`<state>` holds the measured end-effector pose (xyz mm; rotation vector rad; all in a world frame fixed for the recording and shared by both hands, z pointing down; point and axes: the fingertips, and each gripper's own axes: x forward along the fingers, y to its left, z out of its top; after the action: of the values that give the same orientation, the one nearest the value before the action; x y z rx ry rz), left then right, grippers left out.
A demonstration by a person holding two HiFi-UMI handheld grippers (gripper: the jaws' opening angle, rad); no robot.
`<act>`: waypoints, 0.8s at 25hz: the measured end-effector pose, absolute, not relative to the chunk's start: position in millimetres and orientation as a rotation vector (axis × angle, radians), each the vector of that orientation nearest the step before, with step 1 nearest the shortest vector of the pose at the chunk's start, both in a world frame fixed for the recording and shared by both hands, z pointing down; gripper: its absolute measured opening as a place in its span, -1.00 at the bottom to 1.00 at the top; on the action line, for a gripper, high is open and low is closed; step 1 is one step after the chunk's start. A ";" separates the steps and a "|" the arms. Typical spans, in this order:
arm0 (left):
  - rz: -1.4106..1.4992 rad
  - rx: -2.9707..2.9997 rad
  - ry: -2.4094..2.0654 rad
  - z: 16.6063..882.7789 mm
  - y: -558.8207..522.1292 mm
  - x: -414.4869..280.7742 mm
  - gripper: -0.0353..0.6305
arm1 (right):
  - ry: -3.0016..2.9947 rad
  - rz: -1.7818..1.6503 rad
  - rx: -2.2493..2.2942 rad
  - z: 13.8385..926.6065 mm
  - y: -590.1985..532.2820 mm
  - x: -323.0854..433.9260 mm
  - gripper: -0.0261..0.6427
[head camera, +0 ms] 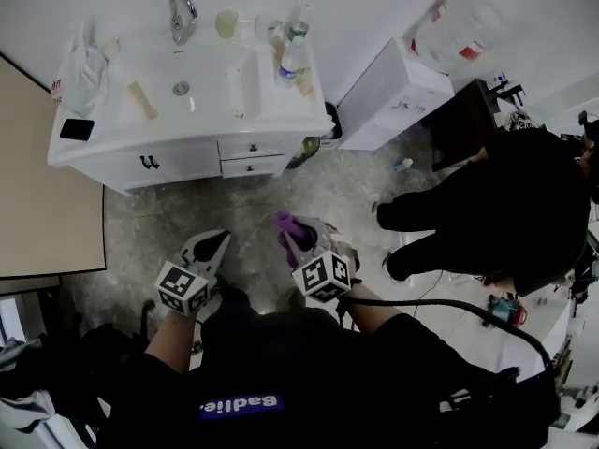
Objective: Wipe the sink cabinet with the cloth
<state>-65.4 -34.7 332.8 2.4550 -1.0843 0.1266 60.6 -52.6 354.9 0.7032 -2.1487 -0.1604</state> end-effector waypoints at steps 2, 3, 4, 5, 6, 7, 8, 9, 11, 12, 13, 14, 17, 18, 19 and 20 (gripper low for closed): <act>0.087 2.446 -1.121 316.3 -21.1 -46.7 -0.93 | -2.196 -0.153 0.684 344.2 -39.9 73.5 -0.70; 0.066 2.439 -1.145 308.3 -14.5 -37.6 -0.93 | -2.221 -0.147 0.676 338.5 -34.8 80.4 -0.70; 0.063 2.435 -1.167 302.0 -6.6 -27.6 -0.93 | -2.249 -0.143 0.669 331.6 -29.3 87.5 -0.70; 0.086 2.438 -1.184 298.0 3.6 -15.0 -0.93 | -2.276 -0.141 0.661 323.8 -21.5 94.8 -0.70; 0.134 2.457 -1.190 295.2 15.9 1.0 -0.93 | -2.301 -0.142 0.650 316.1 -11.6 103.0 -0.70; 0.195 2.493 -1.186 291.6 28.9 20.7 -0.93 | -2.322 -0.150 0.638 309.1 -1.0 112.5 -0.70; 0.250 2.539 -1.172 285.7 41.2 43.0 -0.93 | -2.343 -0.166 0.631 303.0 8.6 123.1 -0.70; 0.288 2.582 -1.155 277.6 51.6 65.4 -0.93 | -2.363 -0.183 0.628 297.9 16.4 134.0 -0.70; 0.306 2.640 -1.125 258.0 67.3 103.4 -0.93 | -2.396 -0.199 0.623 289.6 29.5 153.5 -0.70; 0.299 2.657 -1.112 248.1 74.0 117.7 -0.93 | -2.416 -0.190 0.622 284.2 35.8 160.9 -0.70; 0.296 2.674 -1.097 238.7 80.8 129.7 -0.93 | -2.443 -0.170 0.627 276.9 42.0 166.5 -0.70; 0.302 2.695 -1.076 230.3 87.7 140.2 -0.93 | -2.473 -0.147 0.632 268.9 47.9 171.2 -0.70; 0.343 2.776 -0.992 209.2 105.8 164.2 -0.93 | -2.564 -0.073 0.638 246.2 63.4 182.3 -0.70; 0.350 2.799 -0.965 203.0 110.0 169.1 -0.93 | -2.594 -0.054 0.640 239.2 68.2 184.8 -0.70; 0.353 2.820 -0.940 197.4 113.2 172.1 -0.93 | -2.625 -0.039 0.646 231.7 72.7 186.3 -0.70; 0.354 2.838 -0.921 192.5 115.2 173.0 -0.93 | -2.656 -0.023 0.656 223.4 77.0 186.4 -0.70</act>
<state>173.0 115.2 192.5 2.8381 -0.9207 0.3538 186.4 77.0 223.4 0.6556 -2.6556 -0.0229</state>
